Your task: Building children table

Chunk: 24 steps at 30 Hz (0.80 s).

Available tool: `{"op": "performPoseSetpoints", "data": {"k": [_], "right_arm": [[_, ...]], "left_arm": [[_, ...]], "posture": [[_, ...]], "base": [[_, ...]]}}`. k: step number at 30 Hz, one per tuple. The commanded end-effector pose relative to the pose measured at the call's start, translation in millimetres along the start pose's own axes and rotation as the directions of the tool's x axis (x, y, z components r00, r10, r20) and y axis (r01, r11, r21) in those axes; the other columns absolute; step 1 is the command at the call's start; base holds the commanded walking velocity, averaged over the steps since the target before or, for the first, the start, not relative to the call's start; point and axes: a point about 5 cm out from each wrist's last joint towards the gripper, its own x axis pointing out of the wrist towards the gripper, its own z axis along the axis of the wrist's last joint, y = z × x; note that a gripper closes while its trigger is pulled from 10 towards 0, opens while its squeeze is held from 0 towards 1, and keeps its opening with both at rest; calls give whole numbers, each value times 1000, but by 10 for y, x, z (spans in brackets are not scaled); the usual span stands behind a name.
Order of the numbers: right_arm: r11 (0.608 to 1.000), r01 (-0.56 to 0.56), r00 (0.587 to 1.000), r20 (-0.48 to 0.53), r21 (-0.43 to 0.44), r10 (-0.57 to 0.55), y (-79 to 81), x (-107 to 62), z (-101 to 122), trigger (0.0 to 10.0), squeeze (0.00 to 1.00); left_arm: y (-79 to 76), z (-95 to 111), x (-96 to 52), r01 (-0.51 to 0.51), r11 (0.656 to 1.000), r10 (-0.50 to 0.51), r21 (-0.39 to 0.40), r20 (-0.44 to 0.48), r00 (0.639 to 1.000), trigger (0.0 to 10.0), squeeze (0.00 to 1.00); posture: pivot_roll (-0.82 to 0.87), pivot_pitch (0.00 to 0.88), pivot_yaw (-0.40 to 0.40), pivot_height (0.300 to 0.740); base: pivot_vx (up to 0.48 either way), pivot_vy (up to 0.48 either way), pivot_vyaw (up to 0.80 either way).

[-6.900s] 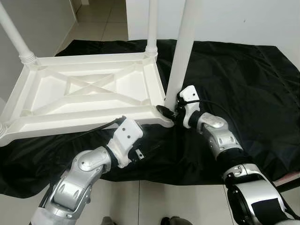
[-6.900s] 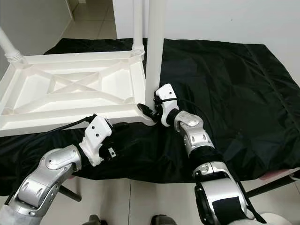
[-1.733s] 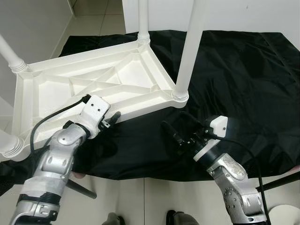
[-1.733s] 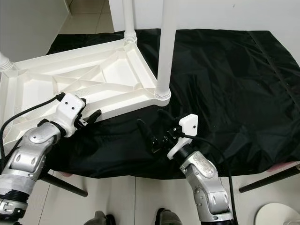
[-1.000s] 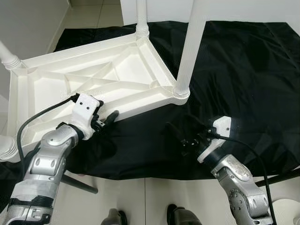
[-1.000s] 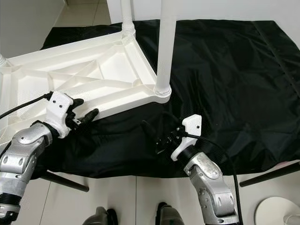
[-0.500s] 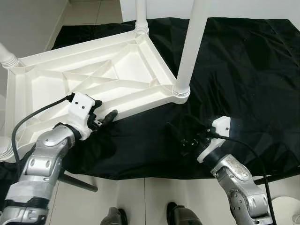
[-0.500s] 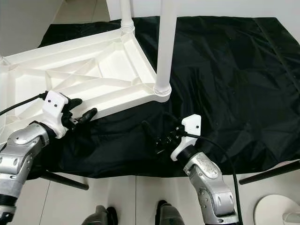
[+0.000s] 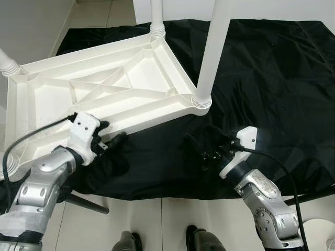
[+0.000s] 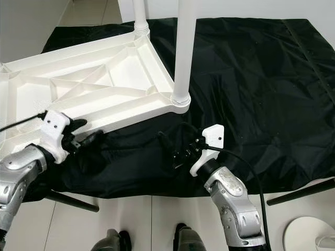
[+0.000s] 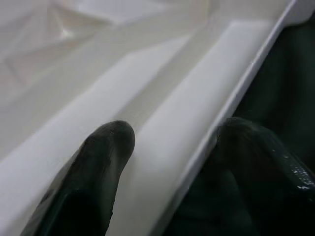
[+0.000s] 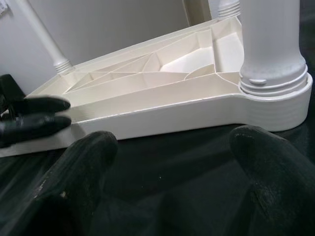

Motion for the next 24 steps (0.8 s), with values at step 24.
{"op": "performPoseSetpoints", "data": {"k": [24], "right_arm": [[1000,5,1000,3,-15,-5,34,18,-24,10000,0]], "left_arm": [[180,-425,71,81,989,-35,127,-326,945,10000,0]], "posture": [[-130,204,118,740]], "base": [[0,0,0]]}}
